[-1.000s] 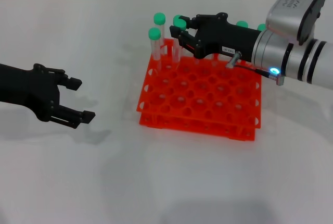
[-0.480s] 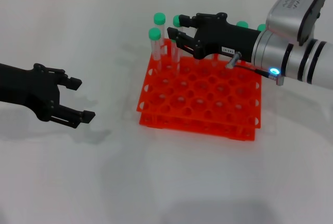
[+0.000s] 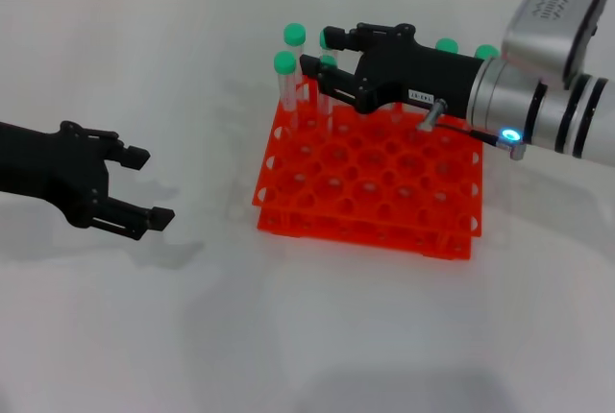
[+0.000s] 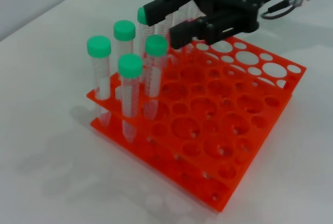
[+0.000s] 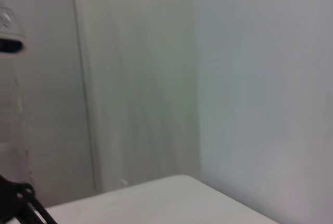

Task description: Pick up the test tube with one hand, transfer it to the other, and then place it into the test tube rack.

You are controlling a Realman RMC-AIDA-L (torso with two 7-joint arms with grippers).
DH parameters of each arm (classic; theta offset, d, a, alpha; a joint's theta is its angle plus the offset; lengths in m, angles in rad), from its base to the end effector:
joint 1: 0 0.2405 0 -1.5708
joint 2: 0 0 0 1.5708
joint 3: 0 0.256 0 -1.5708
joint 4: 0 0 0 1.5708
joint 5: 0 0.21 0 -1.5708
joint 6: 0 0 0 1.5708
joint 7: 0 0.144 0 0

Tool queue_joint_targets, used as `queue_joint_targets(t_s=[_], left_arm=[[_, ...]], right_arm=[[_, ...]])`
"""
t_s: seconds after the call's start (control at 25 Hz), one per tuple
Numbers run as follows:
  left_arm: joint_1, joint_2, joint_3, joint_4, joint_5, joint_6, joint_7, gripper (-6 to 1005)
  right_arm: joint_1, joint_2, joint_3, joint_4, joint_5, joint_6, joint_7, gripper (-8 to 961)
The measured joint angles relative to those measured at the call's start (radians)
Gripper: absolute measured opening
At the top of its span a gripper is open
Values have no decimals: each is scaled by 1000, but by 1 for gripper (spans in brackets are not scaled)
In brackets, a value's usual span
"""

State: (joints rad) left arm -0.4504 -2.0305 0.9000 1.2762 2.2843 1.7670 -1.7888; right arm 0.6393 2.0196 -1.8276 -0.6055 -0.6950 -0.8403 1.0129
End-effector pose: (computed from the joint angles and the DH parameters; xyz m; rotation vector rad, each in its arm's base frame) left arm -0.2446 0.3201 0.0713 -2.8678 -0.5562 0.0153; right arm 0.1594 0.3884 -0.0746 -2.5105 0.3421 0.8266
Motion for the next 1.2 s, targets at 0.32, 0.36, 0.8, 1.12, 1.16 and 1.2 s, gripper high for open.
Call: queue_joint_targets(t_s=[0.32,0.36,0.8,1.12,1.16,1.2], left_arm=[[18,-3,-23,0,-34,2,27,887],[21,-3,-41,0,-39,5,32,887],[69,4,-157,0,-152,42,75,888],[113,3,-211,0,-226,89,119,887],[117,3,-212,0,-234,92,121,887],[121,3,-212,0,-241,94,122,887]], right_arm=[[-78,-24,47,-74,-36,-75,25,587],[-86,-29,59,-87,-55,-76,43,621],[-182,-67,339,-274,-591,-161,448,784],[-193,-59,513,-371,-919,-338,613,784],[-194,-59,519,-377,-934,-360,614,784],[-194,-59,524,-382,-946,-379,613,784]])
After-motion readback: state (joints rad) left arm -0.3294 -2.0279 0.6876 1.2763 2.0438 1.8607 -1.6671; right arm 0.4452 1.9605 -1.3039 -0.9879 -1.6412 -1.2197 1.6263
